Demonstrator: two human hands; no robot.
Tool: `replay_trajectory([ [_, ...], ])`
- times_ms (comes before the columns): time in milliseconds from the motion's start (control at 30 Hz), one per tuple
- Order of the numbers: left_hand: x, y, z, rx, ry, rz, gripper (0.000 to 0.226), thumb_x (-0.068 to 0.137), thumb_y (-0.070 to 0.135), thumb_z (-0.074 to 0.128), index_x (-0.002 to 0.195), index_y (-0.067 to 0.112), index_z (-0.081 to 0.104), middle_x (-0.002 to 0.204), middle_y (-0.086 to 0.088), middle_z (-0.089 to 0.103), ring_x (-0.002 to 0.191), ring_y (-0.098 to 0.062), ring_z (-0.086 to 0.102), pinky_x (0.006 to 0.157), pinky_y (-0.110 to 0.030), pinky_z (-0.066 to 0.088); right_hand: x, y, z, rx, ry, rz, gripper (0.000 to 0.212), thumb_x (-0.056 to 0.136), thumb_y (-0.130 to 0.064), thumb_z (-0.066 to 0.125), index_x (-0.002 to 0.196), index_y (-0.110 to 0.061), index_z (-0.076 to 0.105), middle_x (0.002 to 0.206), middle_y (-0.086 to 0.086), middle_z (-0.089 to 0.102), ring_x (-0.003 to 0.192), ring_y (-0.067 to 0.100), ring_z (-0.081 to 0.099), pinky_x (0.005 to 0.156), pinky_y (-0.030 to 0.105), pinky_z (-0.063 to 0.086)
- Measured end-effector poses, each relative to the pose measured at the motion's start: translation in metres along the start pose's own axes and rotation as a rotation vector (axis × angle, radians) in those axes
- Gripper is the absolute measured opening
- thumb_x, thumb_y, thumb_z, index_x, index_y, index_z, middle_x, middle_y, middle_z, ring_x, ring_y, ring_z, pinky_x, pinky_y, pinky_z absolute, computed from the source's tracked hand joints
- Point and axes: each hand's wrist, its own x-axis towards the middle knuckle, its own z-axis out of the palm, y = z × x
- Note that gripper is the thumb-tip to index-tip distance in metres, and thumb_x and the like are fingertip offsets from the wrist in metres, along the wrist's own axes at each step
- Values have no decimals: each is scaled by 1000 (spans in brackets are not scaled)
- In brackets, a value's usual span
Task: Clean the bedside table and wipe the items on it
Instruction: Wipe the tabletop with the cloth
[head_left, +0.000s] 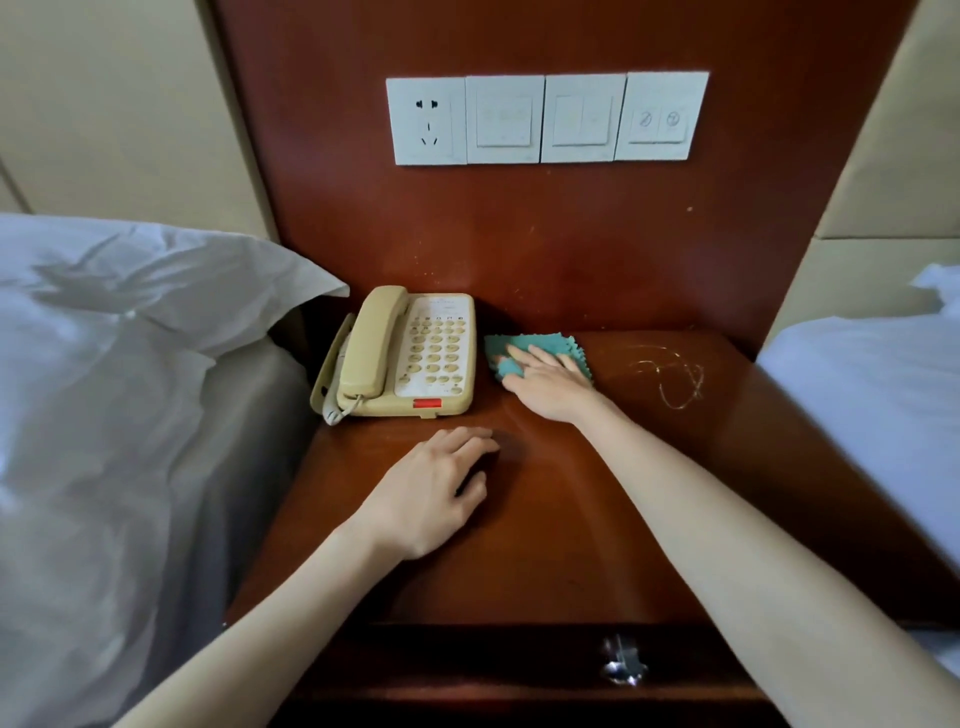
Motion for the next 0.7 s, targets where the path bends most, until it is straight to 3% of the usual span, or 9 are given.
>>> replay_trajectory([
  [267, -2, 7, -4, 18, -24, -26, 40, 95, 26, 43, 134, 23, 47, 146, 8, 41, 128, -12, 41, 107, -26, 34, -77, 3, 8, 1, -7, -55, 52, 98, -41, 16, 150, -42, 12, 159, -19, -1, 147, 7, -5, 116, 41, -6],
  [700, -1, 19, -5, 238, -127, -50, 48, 98, 24, 35, 145, 19, 34, 156, 1, 28, 142, -15, 28, 113, -25, 23, -157, 12, 15, -16, -3, -58, 52, 98, -41, 15, 149, -44, 7, 159, -19, -6, 146, 7, -9, 118, 41, -7],
])
